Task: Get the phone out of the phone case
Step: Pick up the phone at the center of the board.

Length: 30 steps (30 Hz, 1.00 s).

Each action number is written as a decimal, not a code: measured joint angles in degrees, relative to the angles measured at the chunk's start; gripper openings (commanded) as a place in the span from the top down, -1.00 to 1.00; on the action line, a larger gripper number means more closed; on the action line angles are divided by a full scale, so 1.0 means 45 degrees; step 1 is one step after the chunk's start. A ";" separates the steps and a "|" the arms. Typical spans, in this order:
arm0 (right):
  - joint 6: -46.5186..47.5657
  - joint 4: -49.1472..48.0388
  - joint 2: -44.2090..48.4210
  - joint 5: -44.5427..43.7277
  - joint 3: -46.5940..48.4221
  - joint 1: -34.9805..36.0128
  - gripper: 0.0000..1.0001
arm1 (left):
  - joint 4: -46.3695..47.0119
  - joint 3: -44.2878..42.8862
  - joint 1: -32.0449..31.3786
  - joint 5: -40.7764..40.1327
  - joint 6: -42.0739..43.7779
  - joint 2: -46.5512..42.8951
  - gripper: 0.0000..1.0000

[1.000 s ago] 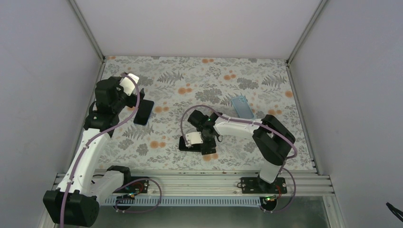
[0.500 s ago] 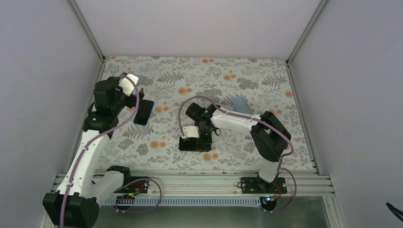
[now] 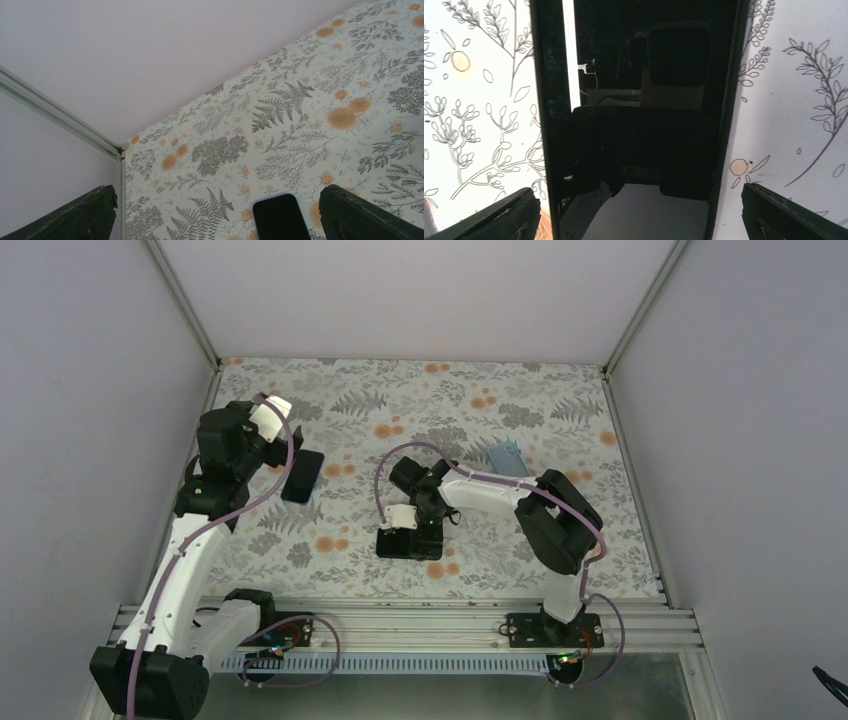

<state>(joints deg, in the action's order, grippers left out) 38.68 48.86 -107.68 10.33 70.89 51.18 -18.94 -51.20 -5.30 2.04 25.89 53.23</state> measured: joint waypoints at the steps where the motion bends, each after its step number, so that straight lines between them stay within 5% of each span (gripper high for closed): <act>1: -0.0019 -0.0078 0.0000 -0.0049 0.0000 0.0000 -0.99 | 0.0000 0.0005 0.0005 0.0000 0.0005 0.0000 -1.00; 22: -0.0107 -0.1982 0.0476 -0.1112 -0.1360 0.0291 -0.98 | 0.0000 0.0087 0.0010 0.0151 0.0049 0.0044 -1.00; 27: -0.0175 -0.2361 0.0714 -0.1044 -0.1705 0.0374 -0.54 | -0.0005 0.0087 0.0010 0.0277 0.0049 0.0141 -1.00; 30: -0.0160 -0.2531 0.0855 -0.1093 -0.1846 0.0398 -0.45 | -0.0083 0.0068 0.0010 0.0427 0.0087 0.0296 -1.00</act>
<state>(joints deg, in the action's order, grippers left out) 37.95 37.47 -103.83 5.41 62.59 52.97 -19.31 -50.89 -5.26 3.97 26.28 54.57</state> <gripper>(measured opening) 0.769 0.999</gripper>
